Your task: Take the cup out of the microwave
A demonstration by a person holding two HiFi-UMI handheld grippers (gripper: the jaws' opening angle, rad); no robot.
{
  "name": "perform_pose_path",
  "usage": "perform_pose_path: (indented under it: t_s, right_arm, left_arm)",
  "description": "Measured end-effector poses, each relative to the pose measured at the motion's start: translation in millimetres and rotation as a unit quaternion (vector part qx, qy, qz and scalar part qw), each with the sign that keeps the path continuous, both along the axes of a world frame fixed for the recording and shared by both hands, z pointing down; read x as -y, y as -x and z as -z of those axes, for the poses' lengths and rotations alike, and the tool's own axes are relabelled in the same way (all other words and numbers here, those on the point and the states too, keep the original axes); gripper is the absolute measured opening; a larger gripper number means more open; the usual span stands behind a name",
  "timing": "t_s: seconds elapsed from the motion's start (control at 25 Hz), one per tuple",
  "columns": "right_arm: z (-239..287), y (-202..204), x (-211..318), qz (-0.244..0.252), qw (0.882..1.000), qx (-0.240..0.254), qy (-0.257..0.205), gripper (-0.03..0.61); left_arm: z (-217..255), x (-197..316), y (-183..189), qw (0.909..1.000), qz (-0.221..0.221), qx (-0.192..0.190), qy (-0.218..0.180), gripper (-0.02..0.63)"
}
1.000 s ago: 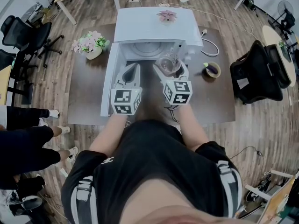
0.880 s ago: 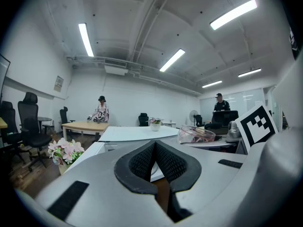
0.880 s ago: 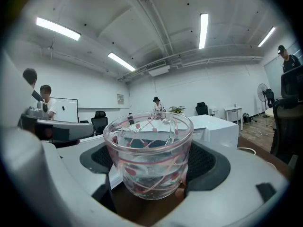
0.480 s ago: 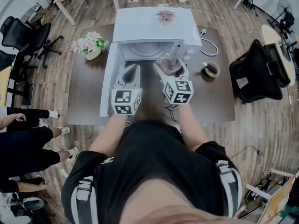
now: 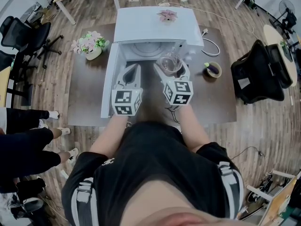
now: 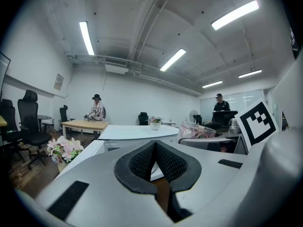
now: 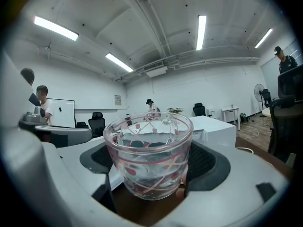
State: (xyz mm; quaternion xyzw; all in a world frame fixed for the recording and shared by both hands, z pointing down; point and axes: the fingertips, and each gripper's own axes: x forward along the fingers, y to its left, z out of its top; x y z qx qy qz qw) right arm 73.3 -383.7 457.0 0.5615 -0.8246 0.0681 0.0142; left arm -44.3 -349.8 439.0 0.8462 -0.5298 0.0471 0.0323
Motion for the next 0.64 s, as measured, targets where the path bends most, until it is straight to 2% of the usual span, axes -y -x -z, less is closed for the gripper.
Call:
perform_pose_path:
  t_s: [0.64]
  right_arm:
    - [-2.8, 1.8, 5.5, -0.001, 1.000, -0.007, 0.004, 0.465]
  left_arm:
    - [1.7, 7.2, 0.3, 1.0000, -0.006, -0.001, -0.004, 0.002]
